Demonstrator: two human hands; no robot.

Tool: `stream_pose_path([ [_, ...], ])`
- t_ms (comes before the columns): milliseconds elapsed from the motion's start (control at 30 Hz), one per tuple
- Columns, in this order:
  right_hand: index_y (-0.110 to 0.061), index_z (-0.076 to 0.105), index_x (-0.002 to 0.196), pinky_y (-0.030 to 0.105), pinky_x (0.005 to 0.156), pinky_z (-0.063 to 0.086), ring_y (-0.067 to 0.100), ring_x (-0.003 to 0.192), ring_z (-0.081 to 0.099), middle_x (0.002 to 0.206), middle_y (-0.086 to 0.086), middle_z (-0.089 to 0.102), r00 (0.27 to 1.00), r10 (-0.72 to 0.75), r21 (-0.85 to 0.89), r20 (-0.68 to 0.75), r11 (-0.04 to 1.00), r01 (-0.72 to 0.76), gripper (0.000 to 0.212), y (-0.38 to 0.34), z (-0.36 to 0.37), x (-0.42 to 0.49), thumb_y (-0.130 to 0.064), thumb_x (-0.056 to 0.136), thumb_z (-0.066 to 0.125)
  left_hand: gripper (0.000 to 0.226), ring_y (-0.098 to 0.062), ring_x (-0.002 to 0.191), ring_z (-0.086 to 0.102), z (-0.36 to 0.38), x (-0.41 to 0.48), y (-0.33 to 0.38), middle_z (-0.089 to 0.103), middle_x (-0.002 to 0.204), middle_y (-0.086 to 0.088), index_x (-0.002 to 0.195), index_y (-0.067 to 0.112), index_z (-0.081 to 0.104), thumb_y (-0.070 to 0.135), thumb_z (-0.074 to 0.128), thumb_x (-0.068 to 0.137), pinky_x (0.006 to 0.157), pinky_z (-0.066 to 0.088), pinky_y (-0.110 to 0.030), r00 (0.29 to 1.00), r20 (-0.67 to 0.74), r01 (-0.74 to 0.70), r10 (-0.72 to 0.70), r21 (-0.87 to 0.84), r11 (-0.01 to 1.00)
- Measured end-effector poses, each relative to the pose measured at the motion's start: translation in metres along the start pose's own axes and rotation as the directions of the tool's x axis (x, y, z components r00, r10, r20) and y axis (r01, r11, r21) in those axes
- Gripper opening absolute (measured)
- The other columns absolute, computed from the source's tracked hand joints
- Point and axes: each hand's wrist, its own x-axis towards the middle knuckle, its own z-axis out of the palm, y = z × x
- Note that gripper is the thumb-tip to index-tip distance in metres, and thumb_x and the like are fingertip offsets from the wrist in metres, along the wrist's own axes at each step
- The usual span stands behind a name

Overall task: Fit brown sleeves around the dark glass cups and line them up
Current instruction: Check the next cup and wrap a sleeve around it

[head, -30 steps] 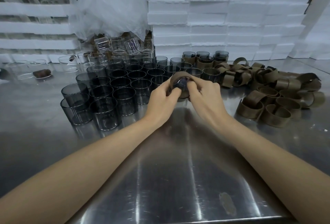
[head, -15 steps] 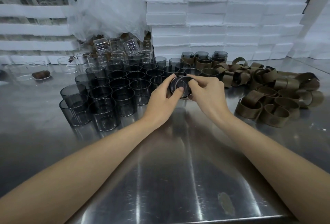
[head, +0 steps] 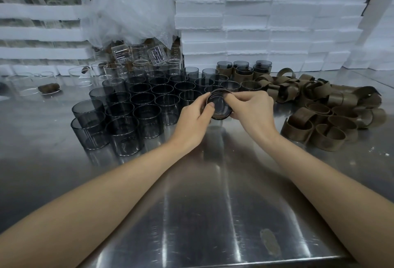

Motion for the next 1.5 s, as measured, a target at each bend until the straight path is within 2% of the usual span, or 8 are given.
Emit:
stream_pose_path([
  [267, -0.033, 0.078, 0.075, 0.045, 0.072, 0.06, 0.02, 0.075, 0.072, 0.062, -0.003, 0.072, 1.0, -0.005, -0.058, 0.026, 0.998, 0.006, 0.015, 0.003, -0.004, 0.006, -0.023, 0.081, 0.069, 0.038, -0.031, 0.075, 0.059, -0.002, 0.0, 0.005, 0.068, 0.09, -0.019, 0.132, 0.015, 0.058, 0.01, 0.041, 0.099, 0.075, 0.049, -0.038, 0.998, 0.056, 0.01, -0.012, 0.024, 1.0],
  [400, -0.017, 0.08, 0.087, 0.041, 0.07, 0.061, 0.023, 0.077, 0.073, 0.066, -0.001, 0.073, 0.999, 0.005, -0.058, 0.042, 0.998, -0.003, 0.012, 0.006, -0.005, 0.009, -0.018, 0.084, 0.068, 0.039, -0.018, 0.07, 0.06, -0.003, 0.001, 0.005, 0.07, 0.093, -0.012, 0.13, 0.016, 0.059, 0.008, 0.042, 0.097, 0.078, 0.052, -0.039, 0.998, 0.068, -0.004, 0.003, 0.01, 1.0],
  [600, -0.029, 0.077, 0.079, 0.018, 0.059, 0.056, 0.013, 0.072, 0.069, 0.071, 0.009, 0.074, 0.998, -0.021, 0.032, 0.061, 0.999, 0.019, 0.017, 0.008, -0.006, 0.008, -0.015, 0.086, 0.07, 0.034, -0.038, 0.081, 0.061, -0.004, 0.002, 0.004, 0.07, 0.095, -0.018, 0.119, 0.033, 0.06, 0.017, 0.045, 0.093, 0.077, 0.051, -0.047, 0.998, 0.049, -0.04, 0.04, 0.0, 0.999],
  [800, -0.03, 0.076, 0.079, 0.021, 0.065, 0.057, 0.011, 0.076, 0.073, 0.073, -0.006, 0.075, 1.0, 0.014, 0.202, 0.011, 0.979, -0.016, 0.014, 0.011, -0.001, 0.008, -0.016, 0.082, 0.076, 0.036, -0.026, 0.087, 0.062, -0.004, 0.006, 0.004, 0.069, 0.104, -0.023, 0.131, 0.016, 0.059, 0.012, 0.053, 0.095, 0.09, 0.049, -0.044, 1.0, -0.01, -0.024, 0.024, -0.063, 0.998],
  [900, -0.032, 0.074, 0.072, 0.027, 0.075, 0.056, 0.009, 0.077, 0.07, 0.075, -0.007, 0.075, 0.999, 0.031, 0.193, -0.021, 0.981, -0.026, 0.01, 0.012, -0.002, 0.011, -0.024, 0.079, 0.079, 0.038, -0.017, 0.077, 0.057, -0.002, 0.004, 0.004, 0.066, 0.084, -0.012, 0.135, 0.016, 0.057, 0.017, 0.057, 0.097, 0.084, 0.051, -0.037, 0.996, -0.085, -0.025, 0.016, -0.103, 0.994],
  [1133, -0.018, 0.052, 0.105, 0.039, 0.082, 0.055, 0.022, 0.093, 0.066, 0.097, 0.004, 0.068, 0.849, 0.141, 0.409, 0.509, 0.829, -0.382, 0.024, 0.01, -0.006, 0.013, -0.029, 0.087, 0.063, 0.033, -0.041, 0.105, 0.06, 0.001, 0.0, 0.003, 0.066, 0.111, -0.026, 0.13, 0.016, 0.062, 0.016, 0.057, 0.098, 0.095, 0.05, -0.053, 0.996, -0.088, -0.014, -0.007, -0.236, 0.972],
  [1333, -0.008, 0.049, 0.135, 0.052, 0.101, 0.048, 0.037, 0.118, 0.06, 0.133, 0.022, 0.057, 0.875, 0.092, 0.585, 0.476, 0.709, -0.393, 0.052, 0.012, -0.008, 0.014, -0.033, 0.091, 0.06, 0.034, 0.003, 0.079, 0.061, -0.002, 0.008, 0.002, 0.062, 0.116, -0.005, 0.129, 0.012, 0.06, 0.026, 0.056, 0.098, 0.077, 0.047, -0.017, 0.998, -0.051, 0.009, -0.031, -0.37, 0.929],
  [1500, -0.005, 0.051, 0.135, 0.05, 0.102, 0.047, 0.035, 0.121, 0.058, 0.13, 0.021, 0.06, 0.815, 0.131, 0.615, 0.564, 0.591, -0.522, 0.07, 0.012, -0.007, 0.012, -0.047, 0.08, 0.064, 0.053, -0.003, 0.058, 0.047, 0.002, 0.01, -0.002, 0.062, 0.079, 0.005, 0.116, 0.016, 0.064, 0.058, 0.055, 0.084, 0.059, 0.036, -0.021, 0.972, 0.137, 0.234, -0.19, -0.543, 0.807],
])
